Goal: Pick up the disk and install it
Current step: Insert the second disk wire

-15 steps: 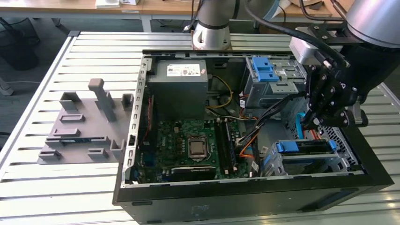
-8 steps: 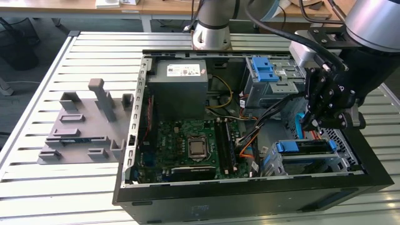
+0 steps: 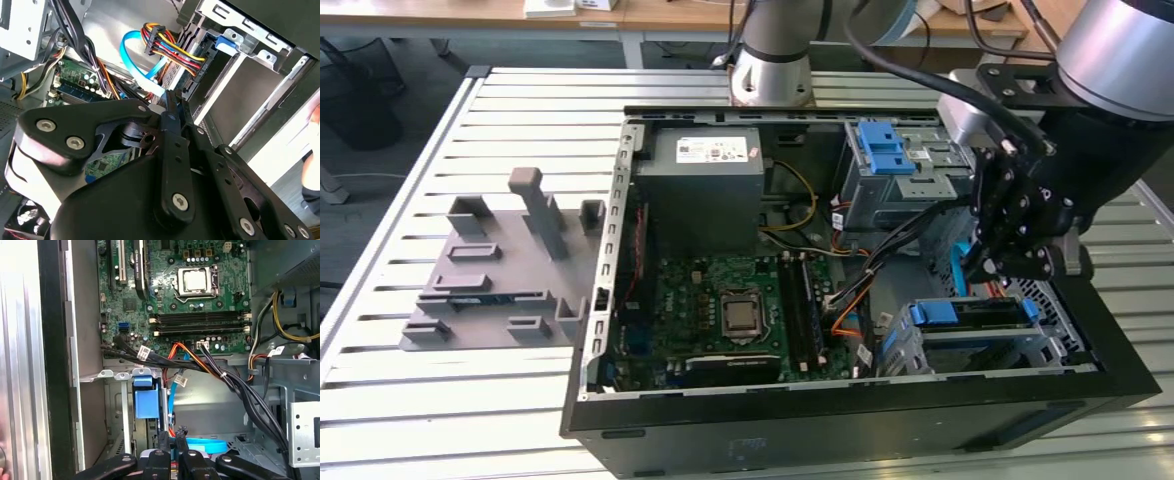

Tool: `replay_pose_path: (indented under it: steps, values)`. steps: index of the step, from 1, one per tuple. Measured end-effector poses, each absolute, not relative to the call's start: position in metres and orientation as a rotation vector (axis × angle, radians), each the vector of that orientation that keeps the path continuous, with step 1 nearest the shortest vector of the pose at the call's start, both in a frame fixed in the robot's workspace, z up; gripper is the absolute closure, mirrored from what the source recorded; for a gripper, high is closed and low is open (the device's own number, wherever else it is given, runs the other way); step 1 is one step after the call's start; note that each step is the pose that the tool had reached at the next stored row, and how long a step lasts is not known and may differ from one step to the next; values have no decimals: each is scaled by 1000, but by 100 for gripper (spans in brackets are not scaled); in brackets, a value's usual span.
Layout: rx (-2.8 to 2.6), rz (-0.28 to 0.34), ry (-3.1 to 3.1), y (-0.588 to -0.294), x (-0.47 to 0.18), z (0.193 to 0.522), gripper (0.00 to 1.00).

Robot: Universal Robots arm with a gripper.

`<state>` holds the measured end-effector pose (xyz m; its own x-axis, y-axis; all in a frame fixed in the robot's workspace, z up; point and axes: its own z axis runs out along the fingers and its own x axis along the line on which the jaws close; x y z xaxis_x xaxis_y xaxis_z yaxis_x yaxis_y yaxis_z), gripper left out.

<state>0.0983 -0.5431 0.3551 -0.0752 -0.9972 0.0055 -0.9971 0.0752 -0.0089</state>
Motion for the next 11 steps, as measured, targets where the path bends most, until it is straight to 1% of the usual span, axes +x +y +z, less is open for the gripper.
replay_pose_path:
  steps: [11]
  values:
    - [-2118, -16, 2318, -547, 98, 348, 84]
